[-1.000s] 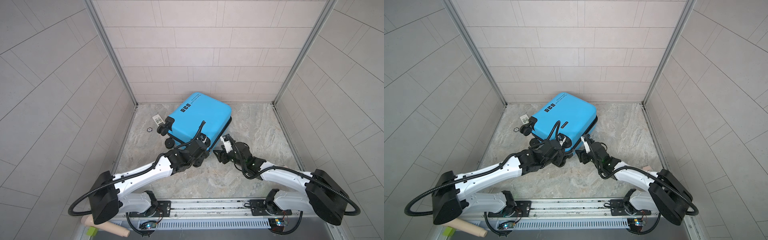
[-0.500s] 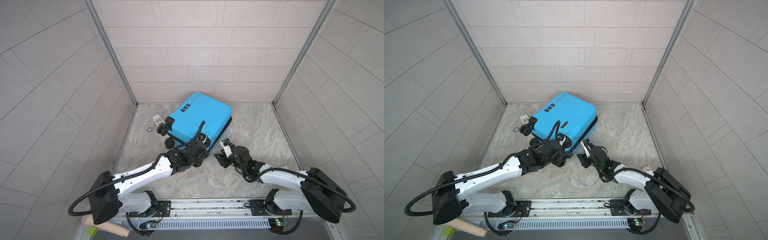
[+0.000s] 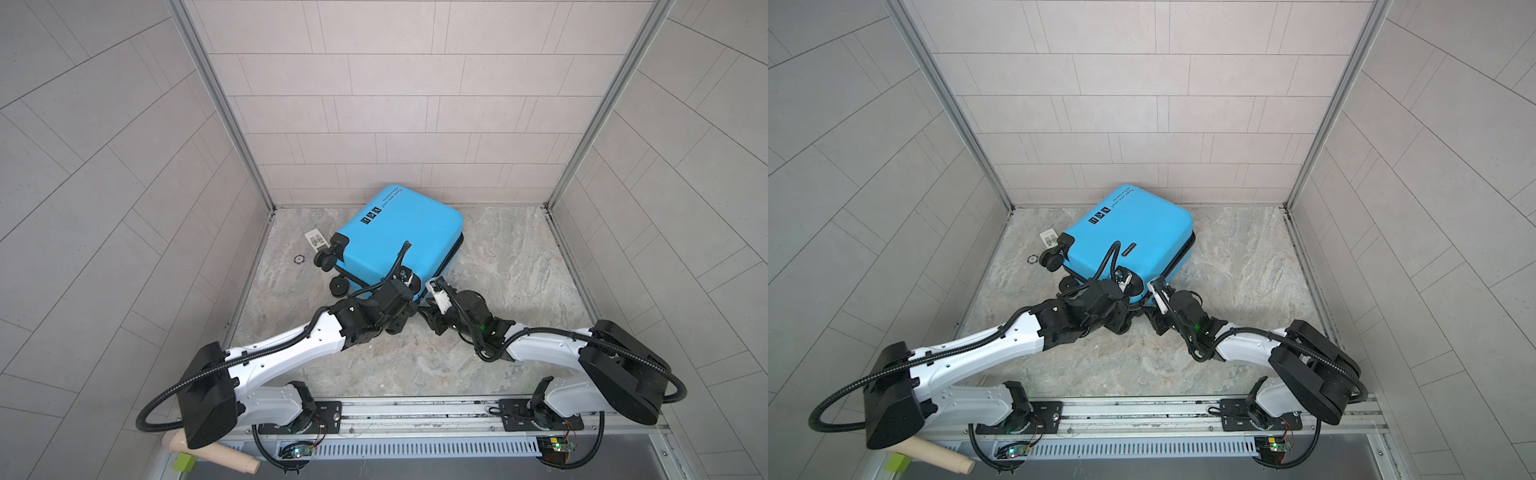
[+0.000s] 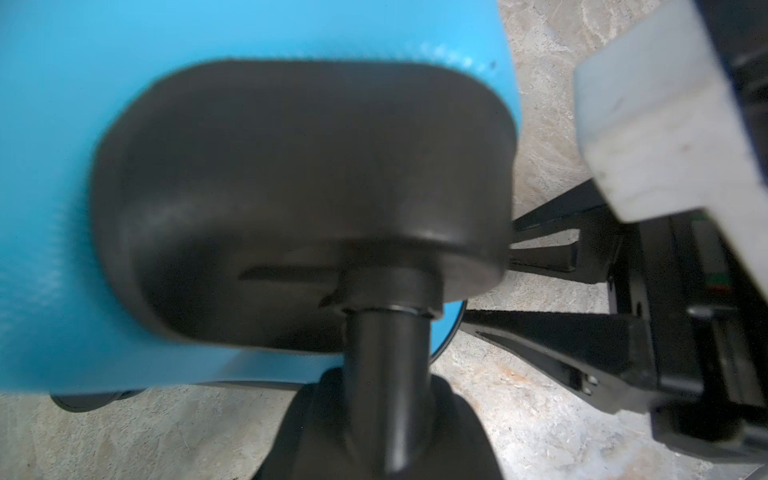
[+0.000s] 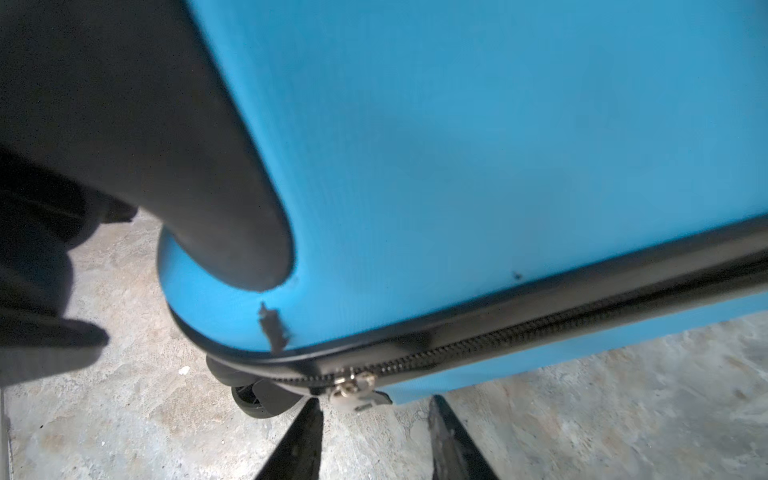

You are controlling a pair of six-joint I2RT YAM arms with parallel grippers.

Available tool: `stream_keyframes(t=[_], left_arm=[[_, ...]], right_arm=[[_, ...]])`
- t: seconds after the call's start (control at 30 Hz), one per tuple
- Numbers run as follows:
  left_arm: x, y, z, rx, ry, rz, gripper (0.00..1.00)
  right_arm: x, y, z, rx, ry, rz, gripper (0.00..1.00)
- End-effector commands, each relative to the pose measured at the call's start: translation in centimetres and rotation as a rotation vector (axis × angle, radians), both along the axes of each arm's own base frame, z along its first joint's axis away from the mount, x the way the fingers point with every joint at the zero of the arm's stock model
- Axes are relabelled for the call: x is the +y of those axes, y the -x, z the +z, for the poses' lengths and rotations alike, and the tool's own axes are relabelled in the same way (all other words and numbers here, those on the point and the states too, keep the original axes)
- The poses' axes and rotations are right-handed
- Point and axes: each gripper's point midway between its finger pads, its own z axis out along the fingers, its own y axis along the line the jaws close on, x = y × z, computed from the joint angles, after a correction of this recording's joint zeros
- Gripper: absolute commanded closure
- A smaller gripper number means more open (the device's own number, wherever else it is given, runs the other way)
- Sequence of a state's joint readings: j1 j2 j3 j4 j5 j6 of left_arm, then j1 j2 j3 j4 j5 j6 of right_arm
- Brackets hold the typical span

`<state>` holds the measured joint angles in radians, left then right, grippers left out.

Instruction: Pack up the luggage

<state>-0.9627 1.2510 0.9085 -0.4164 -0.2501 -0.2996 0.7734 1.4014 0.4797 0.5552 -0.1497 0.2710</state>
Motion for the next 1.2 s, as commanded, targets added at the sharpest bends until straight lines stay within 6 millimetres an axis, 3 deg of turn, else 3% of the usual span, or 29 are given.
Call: stream_keyframes(t=[0.0, 0.33, 0.6, 0.87, 1.03, 1.17], left_arm=[[-2.4, -1.1, 7.4, -0.138, 0.208, 0.001, 1.00], [-2.7, -0.9, 7.4, -0.126, 0.206, -0.006, 1.00], [-2.9, -0.8, 7.4, -0.122, 0.204, -0.009, 1.00], [-2.9, -0.7, 7.4, -0.122, 0.203, -0.009, 1.00], [-3.0, -0.6, 7.4, -0.121, 0.202, -0.010, 1.00], [-3.0, -0.6, 7.4, -0.120, 0.203, -0.012, 1.00]], right_arm=[[1.1, -0.5, 1.5, -0.051, -0.029, 0.012, 0.61], [1.3, -1.3, 2.4, -0.104, -0.048, -0.025, 0.66], [1.2, -1.8, 3.7, -0.141, -0.071, -0.050, 0.80], [0.3, -2.1, 4.0, -0.152, -0.057, -0.094, 0.86], [0.0, -2.1, 3.7, -0.146, -0.058, -0.109, 0.88], [0.3, -2.0, 3.8, -0.142, -0.073, -0.095, 0.83]])
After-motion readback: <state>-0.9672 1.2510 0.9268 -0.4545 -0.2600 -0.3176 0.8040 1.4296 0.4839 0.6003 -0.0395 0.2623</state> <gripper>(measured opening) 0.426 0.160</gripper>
